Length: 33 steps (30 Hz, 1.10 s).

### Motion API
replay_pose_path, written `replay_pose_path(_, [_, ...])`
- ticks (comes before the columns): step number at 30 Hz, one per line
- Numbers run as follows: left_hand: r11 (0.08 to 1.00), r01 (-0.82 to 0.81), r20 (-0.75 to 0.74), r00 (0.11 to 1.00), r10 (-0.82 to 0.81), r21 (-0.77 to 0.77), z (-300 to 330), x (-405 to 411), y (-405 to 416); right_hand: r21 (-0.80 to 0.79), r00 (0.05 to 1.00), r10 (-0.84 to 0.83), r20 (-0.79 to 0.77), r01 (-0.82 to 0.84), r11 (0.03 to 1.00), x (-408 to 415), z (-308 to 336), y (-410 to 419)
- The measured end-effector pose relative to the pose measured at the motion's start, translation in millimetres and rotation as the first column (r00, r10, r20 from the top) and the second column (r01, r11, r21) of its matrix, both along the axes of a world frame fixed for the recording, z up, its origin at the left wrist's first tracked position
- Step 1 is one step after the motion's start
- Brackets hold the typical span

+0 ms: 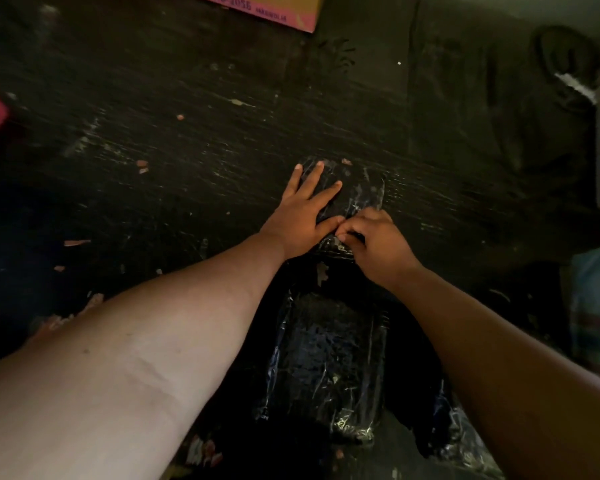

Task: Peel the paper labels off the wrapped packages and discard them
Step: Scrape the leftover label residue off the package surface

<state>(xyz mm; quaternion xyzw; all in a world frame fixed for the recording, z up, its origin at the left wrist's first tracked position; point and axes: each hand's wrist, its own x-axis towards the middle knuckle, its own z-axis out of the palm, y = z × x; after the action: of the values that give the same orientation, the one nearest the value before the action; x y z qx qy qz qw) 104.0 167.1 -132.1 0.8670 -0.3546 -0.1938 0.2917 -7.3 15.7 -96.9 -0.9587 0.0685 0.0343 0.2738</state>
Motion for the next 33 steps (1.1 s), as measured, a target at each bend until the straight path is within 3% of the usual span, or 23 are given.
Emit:
replay_pose_path(8, [1.0,0.004,-0.012,1.0,-0.003,0.004,2,1,0,-0.018,0.999,0.011,0.038,-0.011,1.0,-3,-2,-1])
replay_pose_path(15, [1.0,0.003,-0.004,1.0,-0.003,-0.001,3,0,0,0.007,0.999,0.041,-0.008,-0.041,0.999,0,4,-4])
replay_pose_path(23, [1.0,0.003,-0.01,1.0,-0.003,0.008,4,0,1,-0.071,0.992,0.113,-0.05,-0.117,0.991,2,4,-3])
replay_pose_path(27, [1.0,0.003,0.009,1.0,-0.003,0.004,2,1,0,0.011,0.998,0.066,0.004,-0.066,0.998,3,10,-7])
replay_pose_path(33, [1.0,-0.005,-0.016,1.0,0.005,-0.009,3,0,1,-0.04,0.996,0.091,0.006,-0.09,0.995,2,4,-5])
